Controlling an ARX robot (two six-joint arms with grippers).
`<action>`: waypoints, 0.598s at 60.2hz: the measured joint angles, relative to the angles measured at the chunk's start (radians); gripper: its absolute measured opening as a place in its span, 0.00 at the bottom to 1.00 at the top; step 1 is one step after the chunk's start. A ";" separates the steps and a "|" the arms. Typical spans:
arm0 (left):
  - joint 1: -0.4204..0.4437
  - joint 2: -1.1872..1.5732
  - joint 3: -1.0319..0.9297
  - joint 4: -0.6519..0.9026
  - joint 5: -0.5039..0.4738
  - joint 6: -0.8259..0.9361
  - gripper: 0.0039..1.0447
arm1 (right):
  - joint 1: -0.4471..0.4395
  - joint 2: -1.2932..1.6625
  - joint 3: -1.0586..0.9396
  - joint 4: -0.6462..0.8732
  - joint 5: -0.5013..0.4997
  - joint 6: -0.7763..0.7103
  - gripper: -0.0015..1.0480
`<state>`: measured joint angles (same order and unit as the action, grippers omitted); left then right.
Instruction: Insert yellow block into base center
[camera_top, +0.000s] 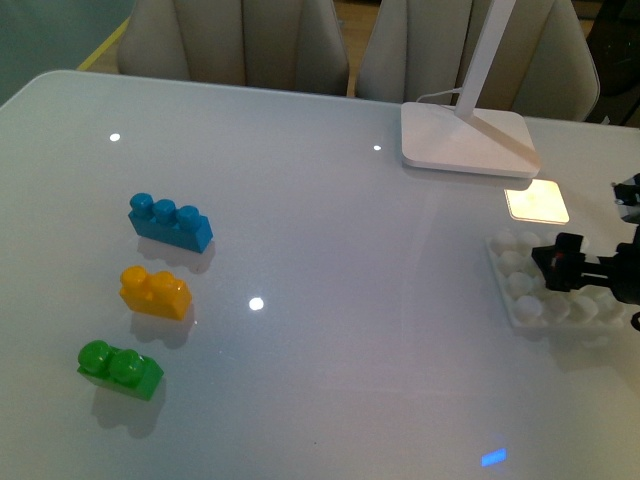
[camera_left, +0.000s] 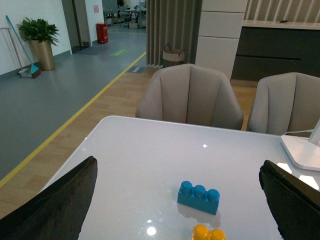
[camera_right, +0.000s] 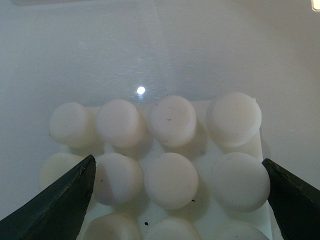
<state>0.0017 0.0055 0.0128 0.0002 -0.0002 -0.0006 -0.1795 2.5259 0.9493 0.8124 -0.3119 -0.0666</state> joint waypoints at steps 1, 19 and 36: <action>0.000 0.000 0.000 0.000 0.000 0.000 0.93 | 0.016 0.002 -0.002 0.005 0.009 0.006 0.92; 0.000 0.000 0.000 0.000 0.000 0.000 0.93 | 0.205 0.030 0.011 0.052 0.156 0.170 0.92; 0.000 0.000 0.000 0.000 0.000 0.000 0.93 | 0.378 0.037 0.058 -0.004 0.266 0.281 0.92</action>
<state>0.0017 0.0055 0.0128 0.0002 -0.0002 -0.0006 0.1989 2.5626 1.0077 0.8085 -0.0456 0.2142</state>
